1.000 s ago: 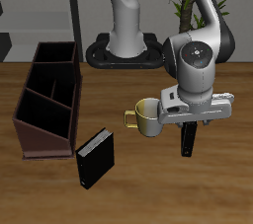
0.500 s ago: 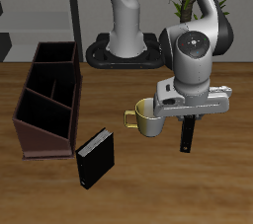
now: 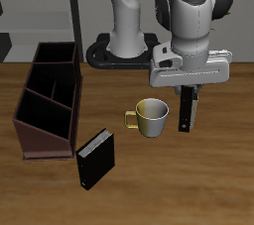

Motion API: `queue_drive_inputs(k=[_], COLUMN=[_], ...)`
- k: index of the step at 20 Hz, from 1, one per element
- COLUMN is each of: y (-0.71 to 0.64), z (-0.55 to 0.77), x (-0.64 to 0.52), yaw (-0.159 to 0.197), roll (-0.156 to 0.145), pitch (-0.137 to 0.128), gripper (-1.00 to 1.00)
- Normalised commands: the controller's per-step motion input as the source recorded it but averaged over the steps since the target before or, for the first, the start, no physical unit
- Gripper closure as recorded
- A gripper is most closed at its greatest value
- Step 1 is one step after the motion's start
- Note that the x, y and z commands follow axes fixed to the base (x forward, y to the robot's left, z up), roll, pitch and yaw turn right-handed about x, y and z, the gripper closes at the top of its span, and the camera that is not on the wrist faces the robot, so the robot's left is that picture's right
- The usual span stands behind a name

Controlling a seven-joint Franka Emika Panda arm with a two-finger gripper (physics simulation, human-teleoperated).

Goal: Place the left black book into the right desk caddy's right compartment

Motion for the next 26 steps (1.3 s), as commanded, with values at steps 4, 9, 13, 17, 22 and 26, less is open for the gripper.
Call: queue_drive_inputs(k=[4,9,13,17,22,26], y=[-0.32,-0.45,-0.37,-0.62,-0.73,-0.51], z=[0.85,0.48,0.31,0.28,0.24,0.09], x=[-0.30,-0.20,-0.21,-0.29,-0.49,-0.39], yaw=[-0.016,-0.009,0.010,0.002,-0.050,-0.051], roll=[-0.031,-0.040,0.018,-0.034,-0.058,-0.060], pitch=[-0.115,-0.039,-0.029,-0.018,-0.027,-0.016], gripper=[1.00,1.00,1.00,1.00,1.00,1.00])
